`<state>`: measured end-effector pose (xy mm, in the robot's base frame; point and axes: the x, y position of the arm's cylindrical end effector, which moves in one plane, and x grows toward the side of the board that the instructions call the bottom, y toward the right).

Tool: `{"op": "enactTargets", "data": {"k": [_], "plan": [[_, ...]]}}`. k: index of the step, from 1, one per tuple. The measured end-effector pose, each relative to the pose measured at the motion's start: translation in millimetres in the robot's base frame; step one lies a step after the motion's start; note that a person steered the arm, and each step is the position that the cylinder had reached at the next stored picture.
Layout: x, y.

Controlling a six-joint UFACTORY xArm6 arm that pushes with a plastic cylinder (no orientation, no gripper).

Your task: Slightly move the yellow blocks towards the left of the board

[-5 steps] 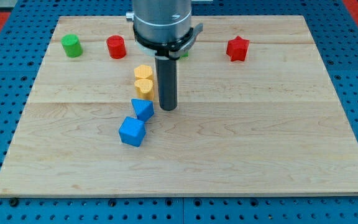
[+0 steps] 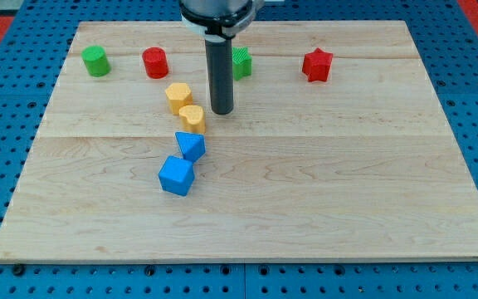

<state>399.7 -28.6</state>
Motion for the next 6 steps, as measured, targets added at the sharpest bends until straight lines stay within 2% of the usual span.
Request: {"op": "enactTargets", "data": {"k": [1, 2, 4, 5, 6], "plan": [[1, -11], [11, 3], [16, -22], [34, 16], [66, 18]]}}
